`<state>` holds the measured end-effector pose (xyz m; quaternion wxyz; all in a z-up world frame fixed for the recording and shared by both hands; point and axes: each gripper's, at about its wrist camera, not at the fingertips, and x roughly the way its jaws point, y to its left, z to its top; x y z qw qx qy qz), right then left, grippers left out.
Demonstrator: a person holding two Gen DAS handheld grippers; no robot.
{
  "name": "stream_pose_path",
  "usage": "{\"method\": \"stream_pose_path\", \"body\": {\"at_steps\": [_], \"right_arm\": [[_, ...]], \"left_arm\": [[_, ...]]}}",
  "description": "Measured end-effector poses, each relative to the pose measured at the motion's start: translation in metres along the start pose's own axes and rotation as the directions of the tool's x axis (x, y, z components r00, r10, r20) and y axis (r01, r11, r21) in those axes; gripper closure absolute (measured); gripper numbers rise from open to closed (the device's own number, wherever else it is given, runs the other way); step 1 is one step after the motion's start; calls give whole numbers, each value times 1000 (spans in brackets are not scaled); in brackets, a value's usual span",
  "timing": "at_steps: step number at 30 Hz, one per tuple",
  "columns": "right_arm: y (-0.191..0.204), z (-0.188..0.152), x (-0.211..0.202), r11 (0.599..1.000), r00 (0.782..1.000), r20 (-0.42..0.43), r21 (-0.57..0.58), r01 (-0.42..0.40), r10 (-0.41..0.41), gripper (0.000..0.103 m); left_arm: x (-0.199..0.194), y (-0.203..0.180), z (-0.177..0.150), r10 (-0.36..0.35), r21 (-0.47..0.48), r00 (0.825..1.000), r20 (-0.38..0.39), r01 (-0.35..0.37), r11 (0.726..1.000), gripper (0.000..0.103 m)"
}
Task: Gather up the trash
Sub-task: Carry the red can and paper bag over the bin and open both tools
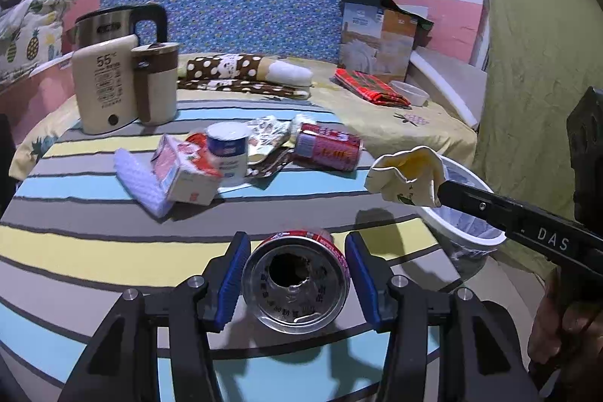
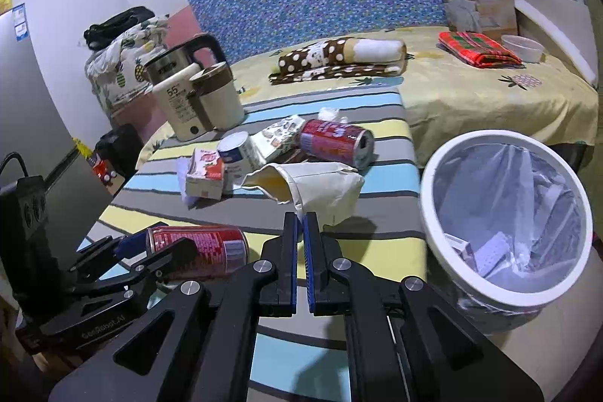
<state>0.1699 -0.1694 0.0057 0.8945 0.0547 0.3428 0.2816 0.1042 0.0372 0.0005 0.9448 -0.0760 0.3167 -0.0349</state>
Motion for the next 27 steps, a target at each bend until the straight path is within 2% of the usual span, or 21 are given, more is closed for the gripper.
{"method": "stream_pose_path", "body": {"at_steps": [15,27], "right_arm": [[-56,0,-35,991,992,73,99,92,-99,97],[-107,-10,-53,967,981,69,194,166,-182,97]], "left_arm": [[20,-56,42,-87,87,996,31,84,993,51],[61,-123,71,-193,154,981,10,189,970,51]]}}
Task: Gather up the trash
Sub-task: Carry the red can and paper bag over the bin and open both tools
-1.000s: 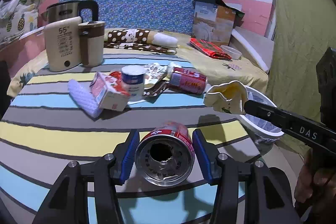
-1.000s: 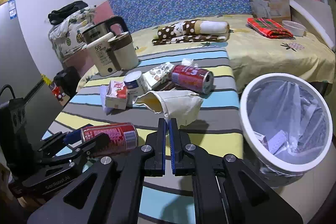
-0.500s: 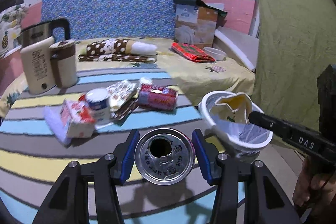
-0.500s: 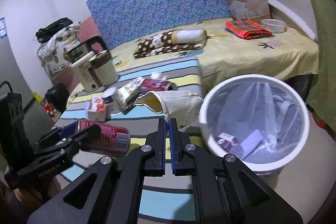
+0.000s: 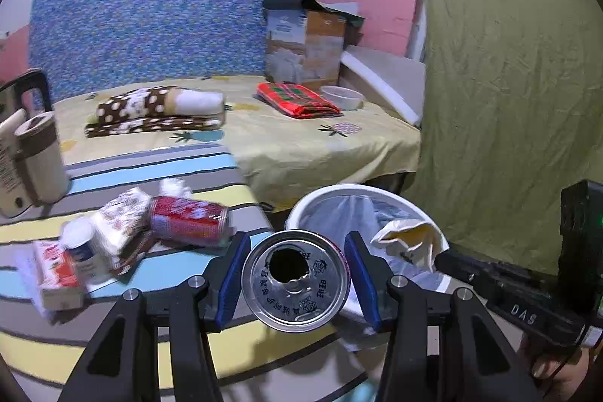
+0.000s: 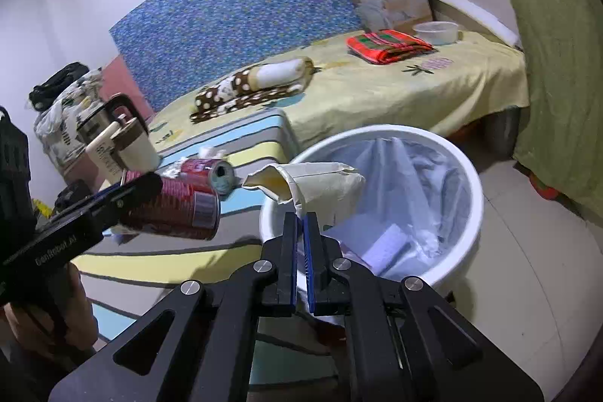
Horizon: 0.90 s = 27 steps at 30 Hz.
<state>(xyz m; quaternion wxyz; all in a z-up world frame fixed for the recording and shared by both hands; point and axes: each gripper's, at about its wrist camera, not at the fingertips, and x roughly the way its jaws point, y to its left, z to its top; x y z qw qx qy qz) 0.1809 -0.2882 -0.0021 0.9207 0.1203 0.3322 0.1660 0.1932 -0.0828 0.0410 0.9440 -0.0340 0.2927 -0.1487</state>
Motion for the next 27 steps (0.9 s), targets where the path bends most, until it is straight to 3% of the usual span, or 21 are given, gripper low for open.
{"method": "stream_pose_path", "body": {"at_steps": [9,27], "right_arm": [[-29,-2,1,998,999,-11,46,45,-45,97],[-52,-6,15,989,988,-103,85,120,-111,97]], "left_arm": [[45,-27,4,-43,23,998,-48,44,999,51],[96,-29,-9,-11,25,990,-144,14,1000,50]]}}
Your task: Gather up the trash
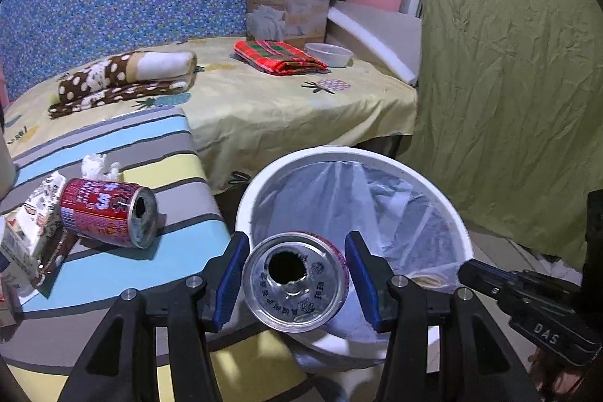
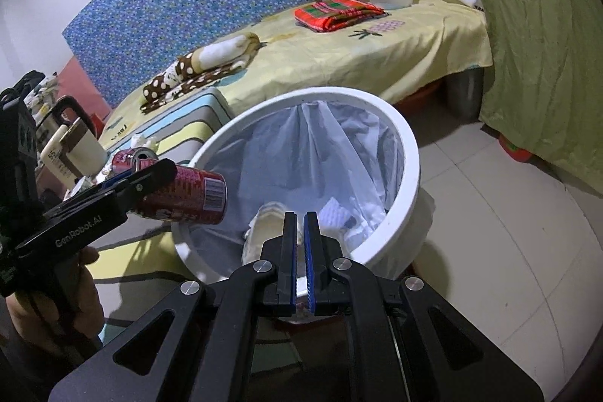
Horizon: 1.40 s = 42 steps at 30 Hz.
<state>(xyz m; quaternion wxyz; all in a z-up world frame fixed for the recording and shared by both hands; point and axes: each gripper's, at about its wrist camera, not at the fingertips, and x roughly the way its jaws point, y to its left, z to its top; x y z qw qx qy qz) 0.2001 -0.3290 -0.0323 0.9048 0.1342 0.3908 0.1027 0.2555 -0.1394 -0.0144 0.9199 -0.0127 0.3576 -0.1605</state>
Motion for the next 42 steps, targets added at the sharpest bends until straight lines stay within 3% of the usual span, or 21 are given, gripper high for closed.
{"method": "stream_pose_path", "body": {"at_steps": [13,26,28,31,33,42], "right_arm": [[5,2,-12,1000,999,39,-11,6,-6,89],[29,-4,-24,997,998,59,-64,-30,34,88],[35,-6,-26,996,997,61,-76,-44,49,85],[45,-9,-28,993,995,58,-97,-71,77,69],[52,-12,-30,990,994,57,-114,-87,94,66],[80,-24,-27,974,989,21,-175,-142,148,65]], "left_arm": [[-20,13,-2,9,-42,999,32,-7,999,46],[-80,28,-31,32,-71,996,80,-27,997,46],[-88,31,-35,43,-78,996,85,-36,996,46],[-100,38,-42,58,-99,994,91,-49,994,46],[-107,42,-48,66,-112,993,94,-56,992,46],[-134,60,-68,122,-139,987,108,-107,985,46]]}}
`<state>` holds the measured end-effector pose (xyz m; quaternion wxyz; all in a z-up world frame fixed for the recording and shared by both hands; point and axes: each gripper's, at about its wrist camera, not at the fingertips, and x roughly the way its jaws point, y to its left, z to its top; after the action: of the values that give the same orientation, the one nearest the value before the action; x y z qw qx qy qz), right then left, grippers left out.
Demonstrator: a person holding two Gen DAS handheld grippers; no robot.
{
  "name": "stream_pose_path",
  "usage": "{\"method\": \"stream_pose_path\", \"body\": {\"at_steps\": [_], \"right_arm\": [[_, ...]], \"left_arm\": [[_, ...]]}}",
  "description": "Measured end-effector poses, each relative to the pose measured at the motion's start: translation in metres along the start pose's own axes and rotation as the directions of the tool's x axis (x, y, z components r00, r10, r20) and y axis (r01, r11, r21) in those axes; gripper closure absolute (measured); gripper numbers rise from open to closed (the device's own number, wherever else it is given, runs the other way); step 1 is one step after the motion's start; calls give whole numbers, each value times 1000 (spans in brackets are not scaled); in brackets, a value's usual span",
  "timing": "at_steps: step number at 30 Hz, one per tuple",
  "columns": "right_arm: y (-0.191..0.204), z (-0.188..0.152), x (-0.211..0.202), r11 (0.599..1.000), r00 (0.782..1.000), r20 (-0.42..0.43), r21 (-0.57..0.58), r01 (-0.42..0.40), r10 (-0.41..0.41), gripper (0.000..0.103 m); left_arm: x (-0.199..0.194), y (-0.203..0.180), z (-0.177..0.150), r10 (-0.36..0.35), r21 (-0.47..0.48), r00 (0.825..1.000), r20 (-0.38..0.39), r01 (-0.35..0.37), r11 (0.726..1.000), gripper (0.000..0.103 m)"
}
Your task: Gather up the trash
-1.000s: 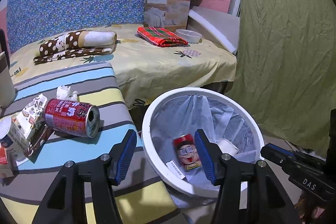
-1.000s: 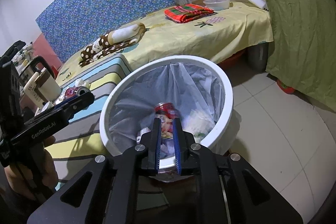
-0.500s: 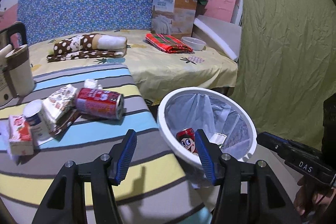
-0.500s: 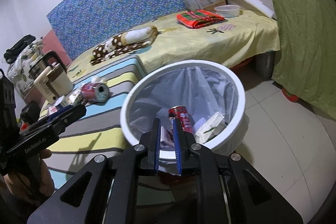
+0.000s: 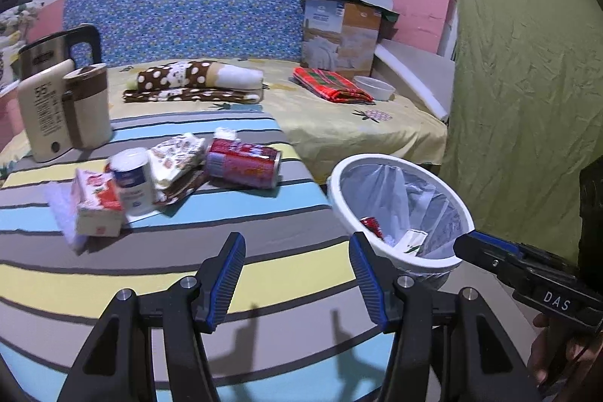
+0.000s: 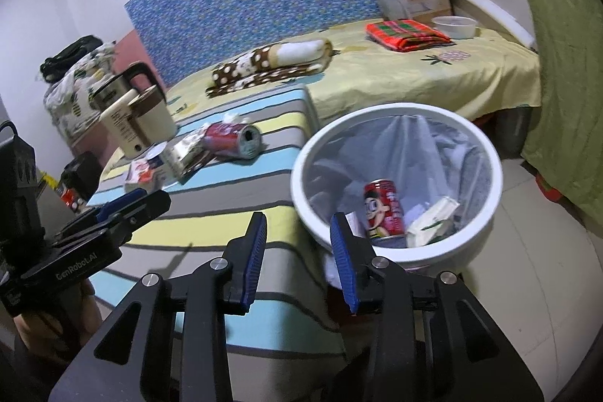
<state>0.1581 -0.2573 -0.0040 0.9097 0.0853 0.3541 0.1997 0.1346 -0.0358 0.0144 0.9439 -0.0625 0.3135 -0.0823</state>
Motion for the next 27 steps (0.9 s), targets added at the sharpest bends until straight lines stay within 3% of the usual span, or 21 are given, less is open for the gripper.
{"method": "stream_pose_path", "body": {"at_steps": [16,20,27], "right_arm": [[38,-5,19,993,994,-48,-67,-100,97,64],[48,-3,24,990,992,-56,-83,-118,114,58],[63,2,33,984,989,-66,-112,-140,133,57]], "left_arm": [[-18,46,-17,101,-76,995,-1,-101,992,46],[-21,64,-16,137,-104,991,2,-136,985,46],[-25,98,-11,196,-161,981,4,-193,968,46]]}}
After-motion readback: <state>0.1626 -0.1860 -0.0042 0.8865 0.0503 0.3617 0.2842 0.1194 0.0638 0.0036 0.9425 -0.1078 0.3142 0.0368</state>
